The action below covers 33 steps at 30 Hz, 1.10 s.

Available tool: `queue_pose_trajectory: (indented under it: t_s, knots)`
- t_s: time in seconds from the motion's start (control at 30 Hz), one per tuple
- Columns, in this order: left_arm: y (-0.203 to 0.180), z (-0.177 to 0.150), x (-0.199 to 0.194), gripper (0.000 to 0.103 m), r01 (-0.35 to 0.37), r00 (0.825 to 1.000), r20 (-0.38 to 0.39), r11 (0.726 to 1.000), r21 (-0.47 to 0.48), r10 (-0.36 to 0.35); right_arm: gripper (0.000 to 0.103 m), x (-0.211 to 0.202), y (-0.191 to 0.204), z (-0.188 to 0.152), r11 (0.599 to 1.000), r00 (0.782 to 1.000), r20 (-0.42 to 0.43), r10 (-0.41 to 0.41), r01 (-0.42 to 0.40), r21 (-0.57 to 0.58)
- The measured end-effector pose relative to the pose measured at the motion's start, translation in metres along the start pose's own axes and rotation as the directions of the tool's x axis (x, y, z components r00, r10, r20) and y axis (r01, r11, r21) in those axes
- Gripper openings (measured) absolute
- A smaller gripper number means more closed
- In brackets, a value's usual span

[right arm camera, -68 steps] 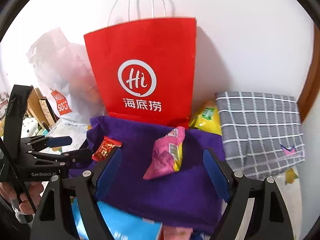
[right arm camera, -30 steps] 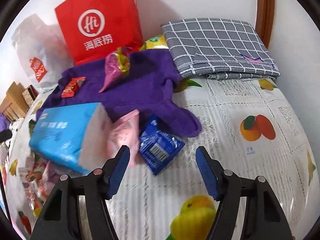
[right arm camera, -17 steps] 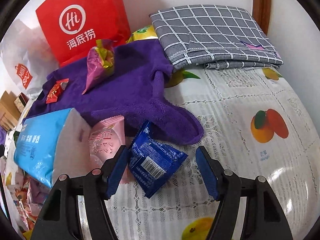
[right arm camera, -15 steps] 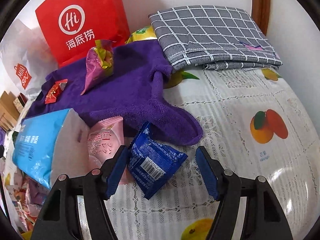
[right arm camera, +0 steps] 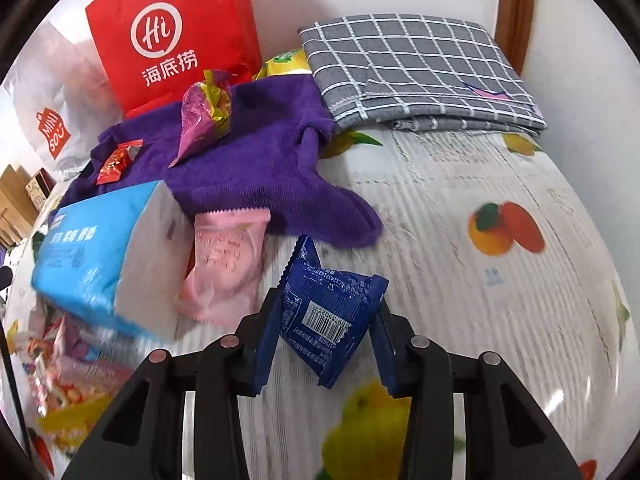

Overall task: Organize snacks
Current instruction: 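Grasp the green snack bag with the left tool while the right tool lifts the blue packet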

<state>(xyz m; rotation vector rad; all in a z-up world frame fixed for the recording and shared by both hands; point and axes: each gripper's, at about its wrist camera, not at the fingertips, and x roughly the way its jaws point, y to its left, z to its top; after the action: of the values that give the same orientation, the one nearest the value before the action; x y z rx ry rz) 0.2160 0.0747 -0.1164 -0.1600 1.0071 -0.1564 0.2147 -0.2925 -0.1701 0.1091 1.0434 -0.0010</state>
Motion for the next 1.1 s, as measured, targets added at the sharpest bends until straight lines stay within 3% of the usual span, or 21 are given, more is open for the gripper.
queue_pose_trajectory:
  t_s: [0.37,0.47,0.6,0.73,0.83,0.9,1.1]
  knots:
    - [0.009,-0.011,-0.003,0.077,0.014,1.000,-0.006,0.998,-0.056,-0.014,0.043,-0.018,0.021,-0.034,0.989,0.996,-0.056,0.063,-0.070,-0.130]
    - [0.009,-0.014,-0.006,0.077,0.008,1.000,-0.003,0.999,-0.049,-0.008,0.051,-0.018,0.017,-0.037,0.993,0.998,-0.054,0.027,-0.033,-0.115]
    - [0.010,-0.016,-0.008,0.077,0.002,1.000,-0.002,0.999,-0.052,-0.002,0.065,-0.015,0.010,-0.037,0.997,0.996,-0.067,0.062,-0.065,-0.041]
    - [0.015,-0.018,-0.008,0.077,-0.013,1.000,-0.001,0.998,-0.058,0.013,0.069,-0.008,0.017,-0.038,0.999,0.999,-0.042,0.024,-0.026,-0.042]
    - [0.021,-0.018,-0.006,0.077,-0.019,1.000,-0.005,0.997,-0.068,0.019,0.061,-0.007,0.028,-0.040,0.995,1.000,-0.003,-0.019,0.019,-0.098]
    - [0.022,-0.017,-0.004,0.077,-0.015,1.000,-0.002,0.997,-0.069,0.015,0.053,-0.008,0.031,-0.040,0.993,1.000,0.008,-0.005,0.005,-0.117]
    - [0.013,-0.007,0.015,0.077,0.001,1.000,-0.021,0.999,-0.054,-0.002,0.053,-0.007,0.030,-0.043,0.991,0.999,0.051,0.013,-0.006,-0.130]
